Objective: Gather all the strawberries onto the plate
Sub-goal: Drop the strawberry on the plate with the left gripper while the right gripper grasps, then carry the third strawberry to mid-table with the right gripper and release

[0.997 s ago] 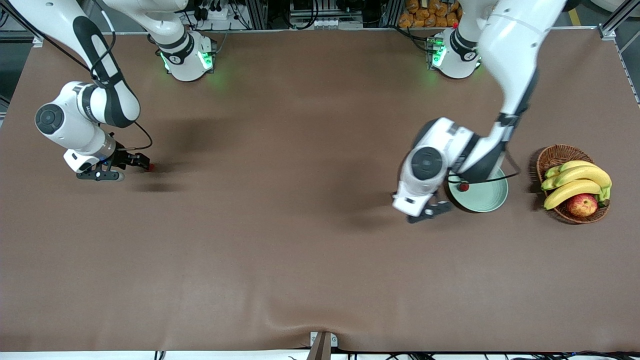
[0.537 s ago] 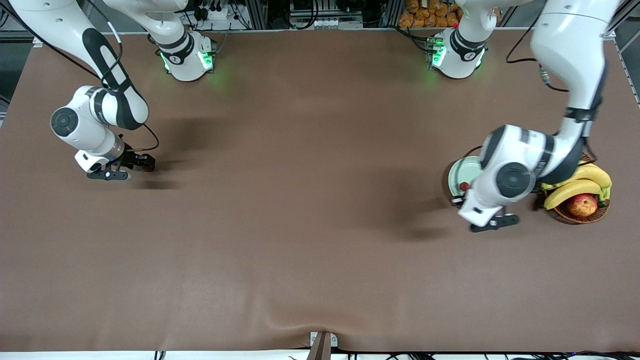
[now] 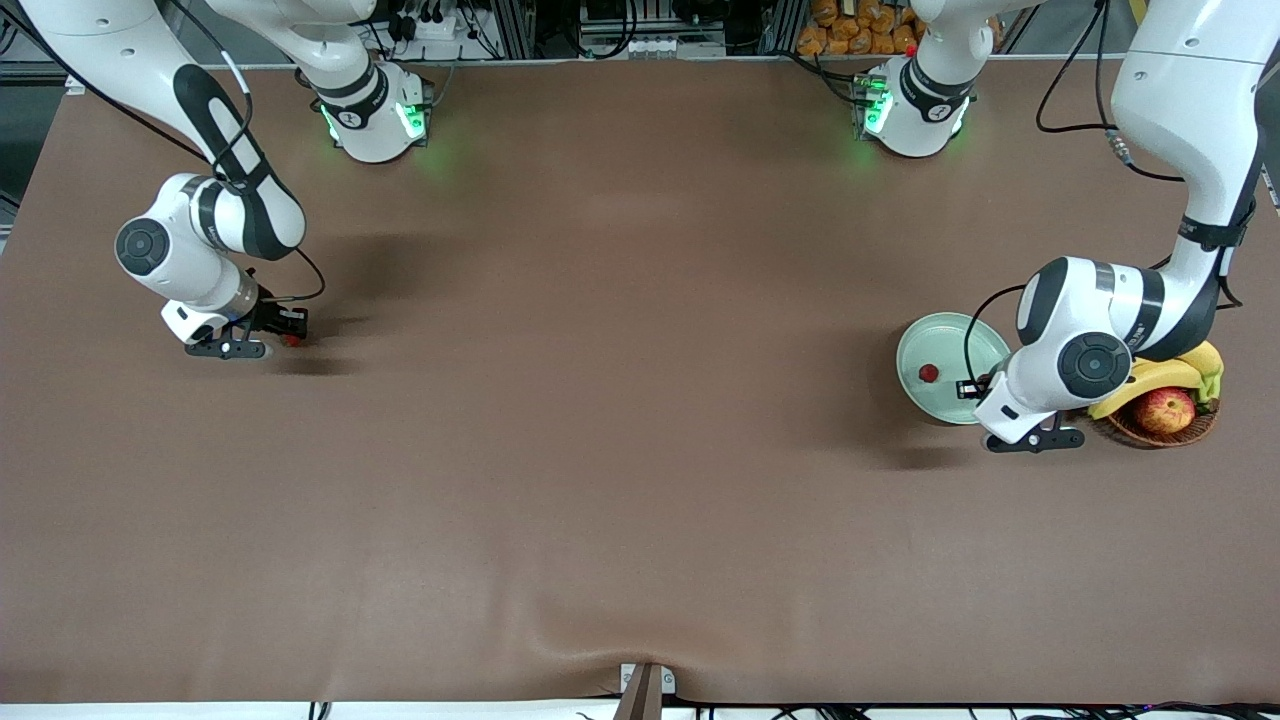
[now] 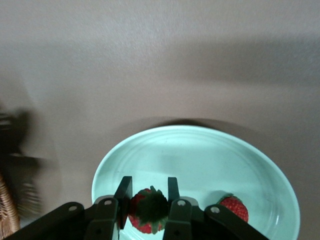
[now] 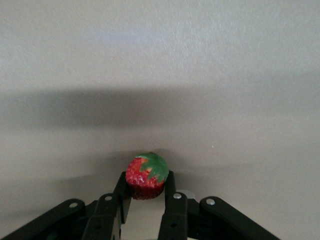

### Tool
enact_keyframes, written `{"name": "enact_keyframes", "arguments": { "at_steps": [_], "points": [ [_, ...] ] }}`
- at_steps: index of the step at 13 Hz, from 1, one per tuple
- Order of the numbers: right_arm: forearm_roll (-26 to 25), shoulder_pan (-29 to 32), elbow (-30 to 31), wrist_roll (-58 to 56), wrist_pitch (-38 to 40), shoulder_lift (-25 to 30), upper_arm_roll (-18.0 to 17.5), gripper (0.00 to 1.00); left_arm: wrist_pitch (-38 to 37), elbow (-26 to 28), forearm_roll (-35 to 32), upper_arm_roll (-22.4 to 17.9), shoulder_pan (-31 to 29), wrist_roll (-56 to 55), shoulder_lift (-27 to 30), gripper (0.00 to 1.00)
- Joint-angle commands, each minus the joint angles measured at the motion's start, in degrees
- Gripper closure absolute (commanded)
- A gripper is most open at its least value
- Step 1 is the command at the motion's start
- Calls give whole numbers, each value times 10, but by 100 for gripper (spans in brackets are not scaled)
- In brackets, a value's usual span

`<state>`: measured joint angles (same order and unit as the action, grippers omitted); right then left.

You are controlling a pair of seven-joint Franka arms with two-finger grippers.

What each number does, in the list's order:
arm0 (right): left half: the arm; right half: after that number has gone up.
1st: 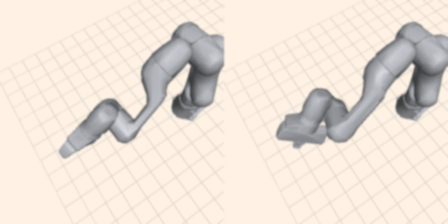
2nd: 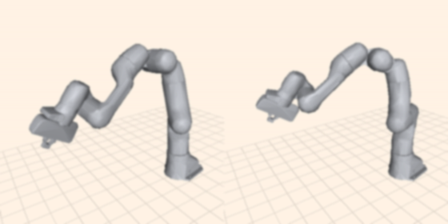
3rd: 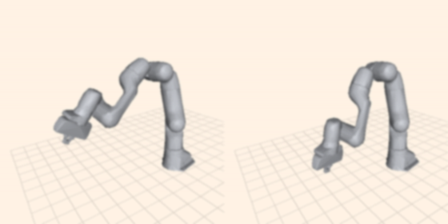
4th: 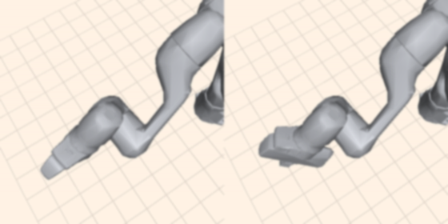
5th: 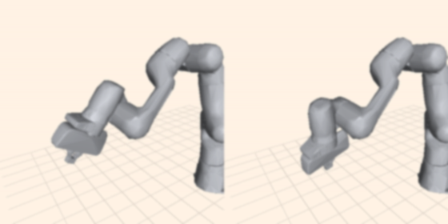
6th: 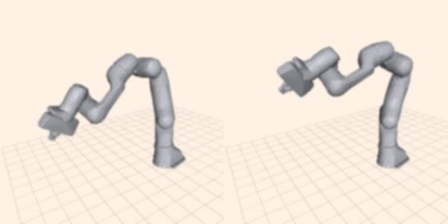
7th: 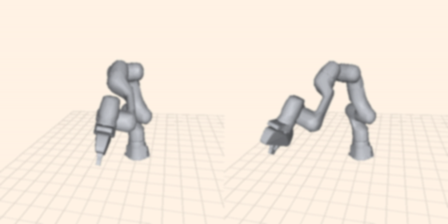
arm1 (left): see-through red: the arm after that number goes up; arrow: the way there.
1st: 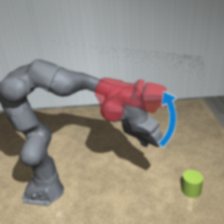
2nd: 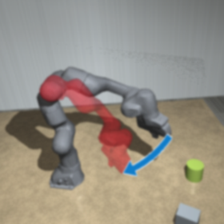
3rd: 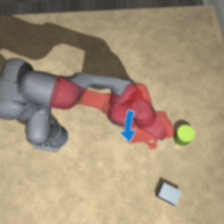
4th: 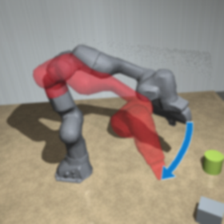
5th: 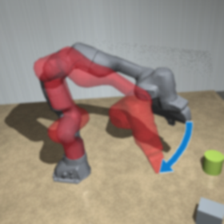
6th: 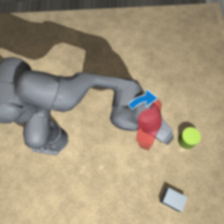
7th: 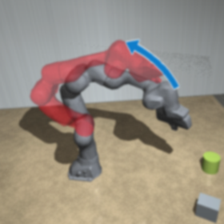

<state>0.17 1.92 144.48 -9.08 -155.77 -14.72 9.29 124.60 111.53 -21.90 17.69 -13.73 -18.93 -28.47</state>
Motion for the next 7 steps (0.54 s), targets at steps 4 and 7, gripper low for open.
{"name": "enact_keyframes", "arguments": {
  "at_steps": [4, 7],
  "points": [
    [53, -13, -144, 131, 100, 1, -106, 100, -1, -1, -13, 12, 4, -6, 39, 0],
    [92, -57, -293, 264, 228, -36, -139, 100, -29, -41, 0, 30, 2, -5, 74, 0]
  ]
}}
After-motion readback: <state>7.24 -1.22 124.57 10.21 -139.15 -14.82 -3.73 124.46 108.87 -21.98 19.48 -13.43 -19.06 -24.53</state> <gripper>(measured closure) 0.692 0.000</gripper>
